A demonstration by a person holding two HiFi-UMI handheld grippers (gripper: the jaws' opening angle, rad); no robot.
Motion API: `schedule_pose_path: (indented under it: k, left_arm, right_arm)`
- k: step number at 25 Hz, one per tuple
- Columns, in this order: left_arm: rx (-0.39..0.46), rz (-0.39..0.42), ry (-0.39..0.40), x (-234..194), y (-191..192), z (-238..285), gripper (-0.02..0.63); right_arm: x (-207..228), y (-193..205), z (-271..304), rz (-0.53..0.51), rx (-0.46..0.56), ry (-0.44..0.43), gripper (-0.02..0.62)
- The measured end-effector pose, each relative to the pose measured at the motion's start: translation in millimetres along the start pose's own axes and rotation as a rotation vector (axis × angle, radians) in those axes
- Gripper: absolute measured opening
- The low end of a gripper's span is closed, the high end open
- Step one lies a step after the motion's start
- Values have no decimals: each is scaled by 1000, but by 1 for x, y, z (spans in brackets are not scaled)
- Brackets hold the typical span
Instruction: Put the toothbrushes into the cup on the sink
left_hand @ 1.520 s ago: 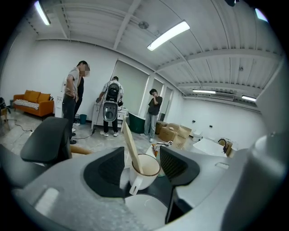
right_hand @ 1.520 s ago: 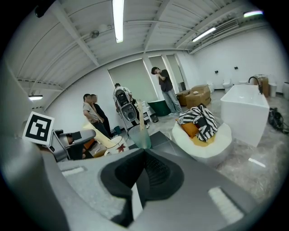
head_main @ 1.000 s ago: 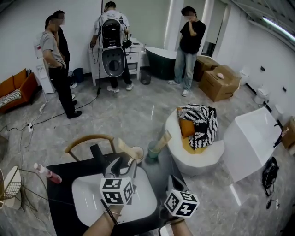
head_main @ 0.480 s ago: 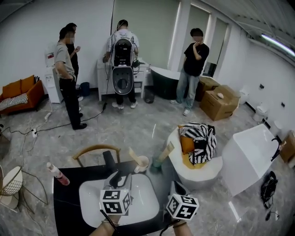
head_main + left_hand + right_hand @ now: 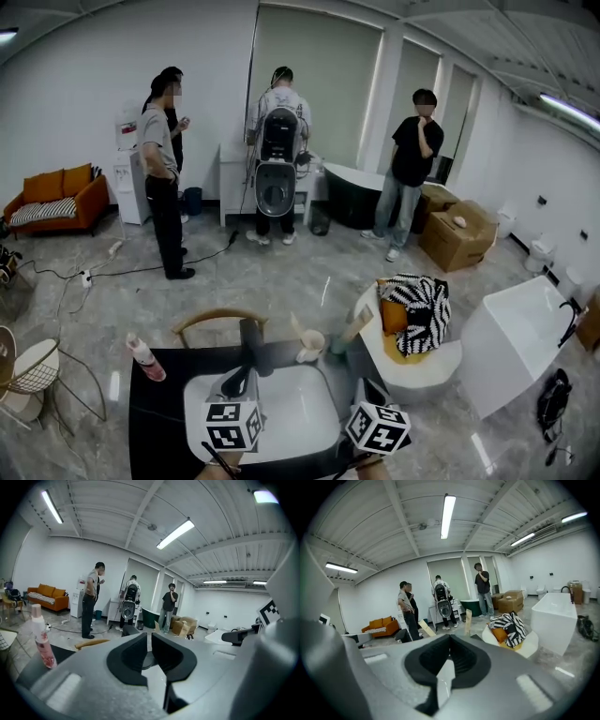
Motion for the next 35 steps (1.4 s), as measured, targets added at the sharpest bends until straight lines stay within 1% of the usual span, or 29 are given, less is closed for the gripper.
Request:
schedule_pose_path:
  k: [5, 11, 15, 17, 23, 35]
  left_arm:
    - [4, -1, -13, -14, 0, -19, 8]
    - [17, 8, 11, -25, 2, -34, 8]
    - [21, 24, 23, -26, -2, -40, 8]
    - [18, 30, 27, -29, -3, -40, 8]
    - [0, 53, 49, -29, -2, -36, 8]
    - [-5, 52, 83, -20, -5, -19, 8]
  right_arm:
    - [-16, 3, -10, -26, 1, 2, 3]
    - [-25, 11, -26, -14, 23, 16, 3]
    - [-28, 9, -36, 10, 42, -1, 2]
    - [-29, 9, -38, 27, 45, -2, 2]
    - [-28, 10, -39, 35, 43, 16, 2]
    - [-17, 6, -35, 86, 67, 16, 2]
Point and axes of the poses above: the fingertips, and each gripper's own axes: z forward along the fingers, x to its right, y out of its underside, the point moved 10 cm from there along -z, backward along the fingers, and after that the axes turned 2 degrees about z, right-handed, at the moved point
